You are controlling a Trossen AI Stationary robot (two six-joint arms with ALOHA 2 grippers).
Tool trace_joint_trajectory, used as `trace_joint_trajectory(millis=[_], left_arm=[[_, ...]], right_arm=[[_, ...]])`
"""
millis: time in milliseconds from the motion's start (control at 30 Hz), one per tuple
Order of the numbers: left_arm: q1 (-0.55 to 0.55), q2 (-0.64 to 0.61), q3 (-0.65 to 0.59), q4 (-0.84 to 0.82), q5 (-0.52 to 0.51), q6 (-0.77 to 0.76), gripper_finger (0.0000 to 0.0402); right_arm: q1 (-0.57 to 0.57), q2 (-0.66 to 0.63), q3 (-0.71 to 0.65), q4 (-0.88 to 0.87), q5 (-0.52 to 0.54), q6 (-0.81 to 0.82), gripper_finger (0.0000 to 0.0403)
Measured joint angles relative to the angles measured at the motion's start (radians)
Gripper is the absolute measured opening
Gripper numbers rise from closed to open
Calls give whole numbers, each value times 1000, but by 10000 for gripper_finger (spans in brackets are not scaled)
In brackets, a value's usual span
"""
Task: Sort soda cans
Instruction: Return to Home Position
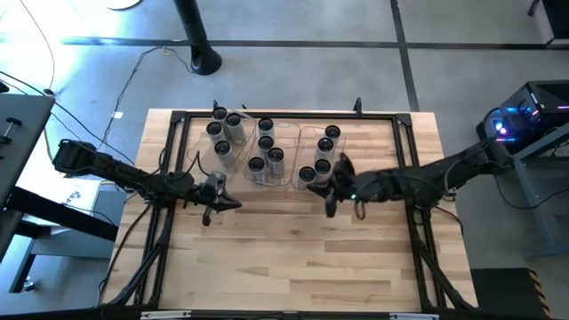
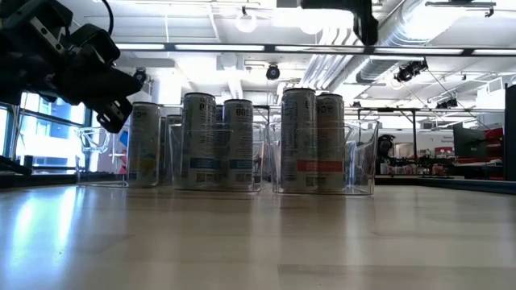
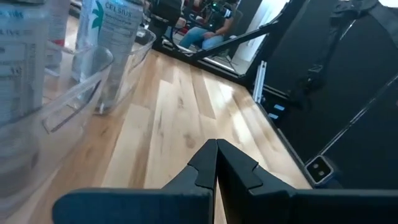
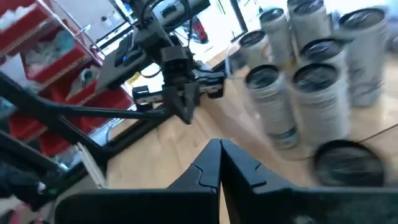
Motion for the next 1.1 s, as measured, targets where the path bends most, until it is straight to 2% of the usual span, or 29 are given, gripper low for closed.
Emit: trace_joint_trajectory(millis=[233, 467, 633, 800, 1000, 1100], left_arm=[[0, 0, 0, -1, -11, 15, 0], [0, 0, 0, -1, -13, 14, 0], [0, 0, 0, -1, -13, 13, 0], [0, 0, 0, -1, -13, 13, 0], [0, 1, 0, -2, -13, 12, 0], [0, 0, 0, -2, -13, 12, 0]], right_arm=[[-106, -263, -277, 152, -172, -161, 0], [-111, -460, -592, 493, -181, -254, 0], [-110, -481, -756, 673, -173, -248, 0], [-111, -480, -817, 662, -166, -416, 0], [-116, -490, -905, 711, -162, -419, 0], [-116, -502, -905, 708, -174, -465, 0]])
